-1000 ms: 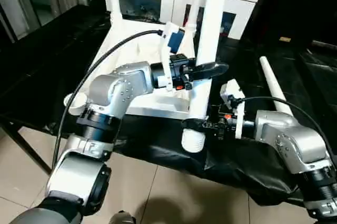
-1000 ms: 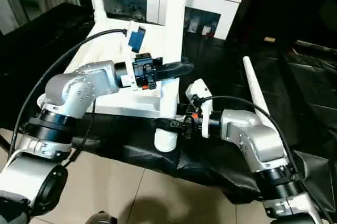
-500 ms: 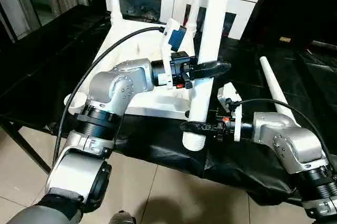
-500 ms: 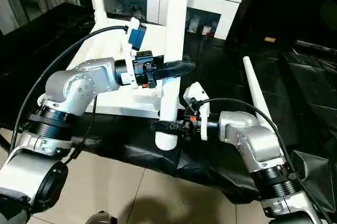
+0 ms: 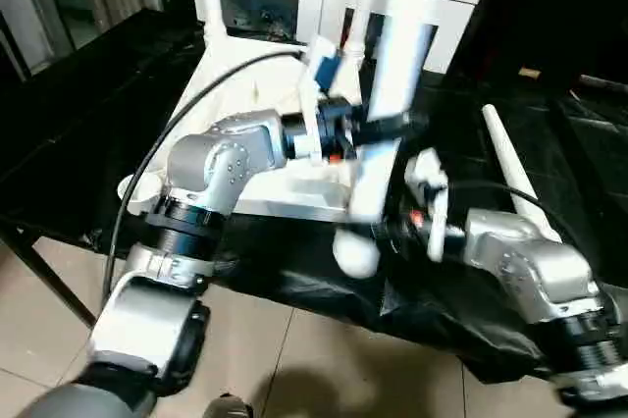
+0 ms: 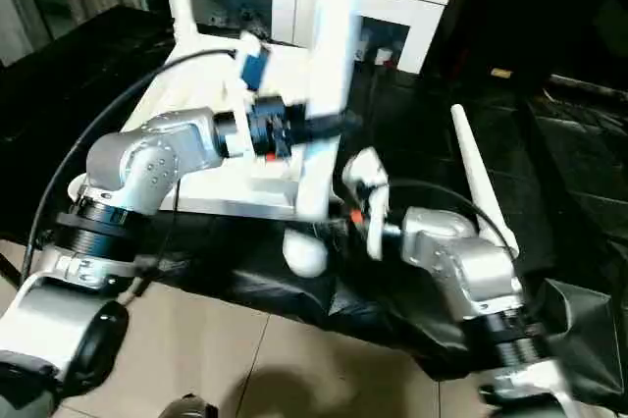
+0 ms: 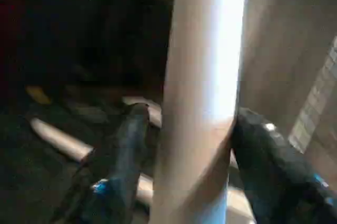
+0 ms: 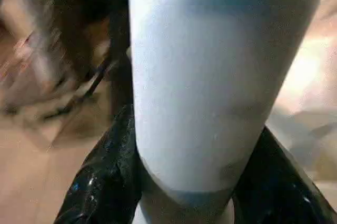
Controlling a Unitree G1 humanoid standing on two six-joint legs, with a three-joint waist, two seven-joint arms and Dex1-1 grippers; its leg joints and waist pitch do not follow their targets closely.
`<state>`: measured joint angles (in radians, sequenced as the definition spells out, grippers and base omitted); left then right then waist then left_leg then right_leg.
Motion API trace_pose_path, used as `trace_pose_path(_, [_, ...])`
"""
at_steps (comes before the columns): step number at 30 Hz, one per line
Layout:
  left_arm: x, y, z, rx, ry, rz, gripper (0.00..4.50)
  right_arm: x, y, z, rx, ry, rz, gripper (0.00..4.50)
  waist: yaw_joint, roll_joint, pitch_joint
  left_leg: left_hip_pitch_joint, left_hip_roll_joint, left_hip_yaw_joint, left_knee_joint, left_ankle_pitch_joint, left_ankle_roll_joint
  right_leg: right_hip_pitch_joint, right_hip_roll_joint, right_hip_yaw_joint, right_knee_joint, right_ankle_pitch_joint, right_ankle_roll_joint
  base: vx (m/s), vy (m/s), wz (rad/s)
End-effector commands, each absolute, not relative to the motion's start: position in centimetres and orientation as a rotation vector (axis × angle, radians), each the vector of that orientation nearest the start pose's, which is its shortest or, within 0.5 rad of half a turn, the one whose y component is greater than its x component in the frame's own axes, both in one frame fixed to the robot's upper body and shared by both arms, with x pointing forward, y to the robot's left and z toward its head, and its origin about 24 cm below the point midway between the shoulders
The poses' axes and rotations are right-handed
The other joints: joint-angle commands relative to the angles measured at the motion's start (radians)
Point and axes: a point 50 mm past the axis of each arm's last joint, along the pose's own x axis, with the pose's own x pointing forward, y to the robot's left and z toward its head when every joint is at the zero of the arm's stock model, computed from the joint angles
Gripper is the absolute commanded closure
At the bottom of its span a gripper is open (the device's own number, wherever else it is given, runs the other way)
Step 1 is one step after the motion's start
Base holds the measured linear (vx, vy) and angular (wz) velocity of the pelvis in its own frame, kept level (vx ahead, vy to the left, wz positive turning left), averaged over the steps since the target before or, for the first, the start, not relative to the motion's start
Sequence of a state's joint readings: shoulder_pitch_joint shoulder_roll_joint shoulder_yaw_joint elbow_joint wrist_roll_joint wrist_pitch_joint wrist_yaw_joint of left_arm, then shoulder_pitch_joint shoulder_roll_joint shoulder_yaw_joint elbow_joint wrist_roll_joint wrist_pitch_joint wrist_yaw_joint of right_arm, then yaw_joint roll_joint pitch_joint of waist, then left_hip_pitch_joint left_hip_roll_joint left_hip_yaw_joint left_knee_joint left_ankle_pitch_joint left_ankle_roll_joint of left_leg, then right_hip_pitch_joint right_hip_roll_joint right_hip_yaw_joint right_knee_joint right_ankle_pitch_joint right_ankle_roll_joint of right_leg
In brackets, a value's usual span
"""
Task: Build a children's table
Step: Pick table leg
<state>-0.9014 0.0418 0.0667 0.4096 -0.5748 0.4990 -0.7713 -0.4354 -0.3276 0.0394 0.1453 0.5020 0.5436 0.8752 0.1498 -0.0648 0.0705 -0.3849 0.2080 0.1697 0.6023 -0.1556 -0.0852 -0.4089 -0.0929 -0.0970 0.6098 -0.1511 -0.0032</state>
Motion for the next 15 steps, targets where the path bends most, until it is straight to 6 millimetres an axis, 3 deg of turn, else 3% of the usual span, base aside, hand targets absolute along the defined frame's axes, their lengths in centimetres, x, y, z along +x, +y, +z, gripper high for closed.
trace_pose_path(1, [36.3,6.4,20.3,-0.483,-0.147,-1.029,1.59,30.6,-14.9,10.2,0.257,0.179,0.973,2.62,0.002,0.001,-0.083,0.018,0.021,-0.005,-0.074,-0.289,-0.02,0.057,-0.06,0.041,-0.082,-0.333,-0.15,0.0,0.0,0.0])
trace_pose_path(4, [36.2,7.5,19.5,-0.526,-0.124,-0.931,1.59,30.9,-16.1,10.9,0.267,0.115,0.832,2.63,0.0,0.005,-0.083,0.017,0.025,-0.007,-0.078,-0.28,-0.027,0.054,-0.062,0.043,-0.079,-0.33,-0.14,0.0,0.0,0.0])
trace_pose_path(6, [35.8,8.5,18.2,-0.415,-0.077,-0.851,1.59,31.1,-16.9,11.3,0.244,0.078,0.708,2.63,-0.006,0.007,-0.083,0.017,0.023,-0.005,-0.079,-0.269,-0.025,0.053,-0.056,0.043,-0.078,-0.323,-0.131,0.0,0.0,0.0])
trace_pose_path(7, [35.8,8.5,18.1,-0.405,-0.075,-0.843,1.59,31.1,-17.0,11.3,0.24,0.077,0.7,2.63,-0.006,0.014,-0.085,0.017,0.025,-0.008,-0.08,-0.265,-0.032,0.053,-0.056,0.043,-0.076,-0.317,-0.123,0.0,0.0,0.0])
trace_pose_path(8, [35.4,9.8,17.4,-0.292,-0.078,-0.758,1.59,31.0,-17.5,11.2,0.186,0.079,0.598,2.63,-0.012,0.009,-0.083,0.017,0.024,-0.005,-0.081,-0.268,-0.03,0.052,-0.053,0.044,-0.079,-0.318,-0.119,0.0,0.0,0.0])
trace_pose_path(9, [35.0,10.9,16.9,-0.206,-0.094,-0.701,1.59,30.8,-17.9,10.9,0.143,0.09,0.513,2.63,-0.016,0.011,-0.082,0.019,0.027,-0.008,-0.086,-0.261,-0.043,0.05,-0.053,0.045,-0.081,-0.325,-0.095,0.0,0.0,0.0])
trace_pose_path(13, [34.1,14.3,14.6,-0.002,-0.095,-0.459,1.59,29.5,-17.9,9.7,0.012,0.131,0.392,2.63,-0.021,0.006,-0.077,0.02,0.025,-0.007,-0.088,-0.279,-0.045,0.046,-0.051,0.047,-0.087,-0.373,-0.052,0.0,0.0,0.0])
trace_pose_path(14, [33.4,15.3,13.4,-0.003,-0.079,-0.402,1.59,29.0,-17.9,9.8,-0.047,0.065,0.33,2.63,-0.021,0.006,-0.077,0.02,0.025,-0.007,-0.088,-0.279,-0.045,0.046,-0.051,0.047,-0.087,-0.373,-0.052,0.0,0.0,0.0])
trace_pose_path(15, [32.2,16.3,12.1,-0.027,-0.056,-0.354,1.59,28.3,-17.7,10.1,-0.129,-0.015,0.261,2.63,-0.027,-0.01,-0.078,0.016,0.025,-0.002,-0.087,-0.279,-0.049,0.042,-0.055,0.049,-0.088,-0.392,-0.041,0.0,0.0,0.0])
